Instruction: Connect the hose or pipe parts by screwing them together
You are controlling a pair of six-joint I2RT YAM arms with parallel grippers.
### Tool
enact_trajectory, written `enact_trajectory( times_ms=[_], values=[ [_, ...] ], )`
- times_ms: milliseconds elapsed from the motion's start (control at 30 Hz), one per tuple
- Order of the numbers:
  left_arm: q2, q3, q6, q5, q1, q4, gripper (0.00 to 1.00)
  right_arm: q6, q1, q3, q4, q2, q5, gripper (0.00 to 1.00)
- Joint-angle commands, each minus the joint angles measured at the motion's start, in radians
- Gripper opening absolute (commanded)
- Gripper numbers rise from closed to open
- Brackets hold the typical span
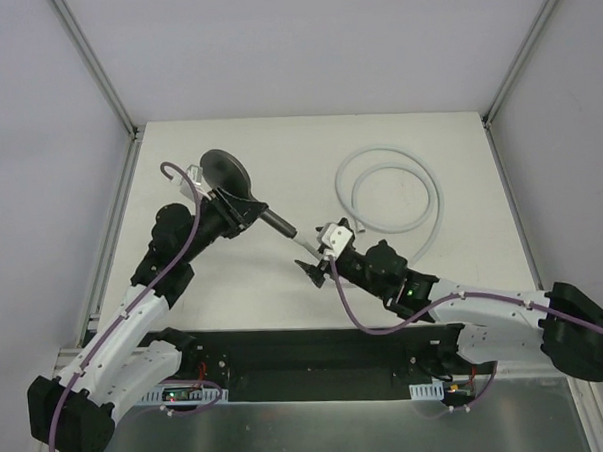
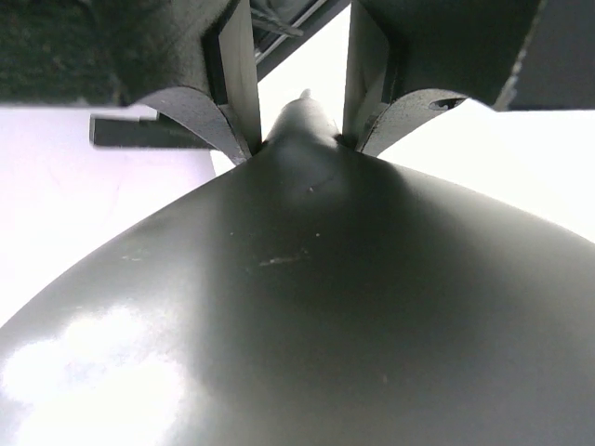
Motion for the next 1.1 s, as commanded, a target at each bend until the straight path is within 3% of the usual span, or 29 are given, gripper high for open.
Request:
enact_trajectory(
  times_ms=[0,267,467,567,600,667,700,767,867,900,967,1033,1067],
  values=[
    [-0.032,0.124,-0.133,-0.091,-0.009,-0.146,0.0,-0.288,0.116,0.098,-0.028,0.043,0.343,0.84],
    [-0.04,0.205,-0.222,-0.121,-0.009,-0.318,0.0,-0.543,0.237,0.256,0.002,0.254,0.598,0.76],
    [-0.061,0.233,-0.239,-0.147,-0.009,-0.391,0.0,-0.626,0.271,0.362,0.012,0.414,0.707,0.56],
    [-0.064,0.238,-0.234,-0.152,-0.007,-0.404,0.0,-0.596,0.274,0.393,-0.014,0.431,0.713,0.43],
    [-0.064,0.236,-0.231,-0.157,-0.007,-0.402,0.0,-0.564,0.274,0.397,-0.04,0.429,0.707,0.31],
    [-0.064,0.232,-0.22,-0.158,-0.007,-0.402,0.0,-0.522,0.266,0.407,-0.085,0.416,0.672,0.21],
    [-0.061,0.228,-0.214,-0.155,-0.007,-0.401,0.0,-0.478,0.263,0.407,-0.102,0.407,0.651,0.1],
    [-0.055,0.225,-0.175,-0.137,-0.009,-0.378,0.0,-0.412,0.236,0.391,-0.138,0.365,0.559,0.01],
    [-0.04,0.202,-0.075,-0.039,-0.007,-0.3,0.0,-0.237,0.147,0.344,-0.177,0.286,0.324,0.01],
    [-0.038,0.183,-0.049,-0.007,-0.007,-0.184,0.0,-0.181,0.115,0.33,-0.177,0.264,0.248,0.01],
    [-0.043,0.092,0.009,0.093,-0.007,-0.044,0.0,0.005,-0.021,0.296,-0.124,0.221,-0.051,0.01],
    [-0.054,-0.021,0.022,0.135,-0.007,0.195,0.0,0.106,-0.102,0.23,-0.038,0.215,-0.293,0.01],
    [-0.057,-0.06,0.024,0.152,-0.009,0.283,0.0,0.195,-0.163,0.21,0.038,0.212,-0.343,0.01]
  ],
)
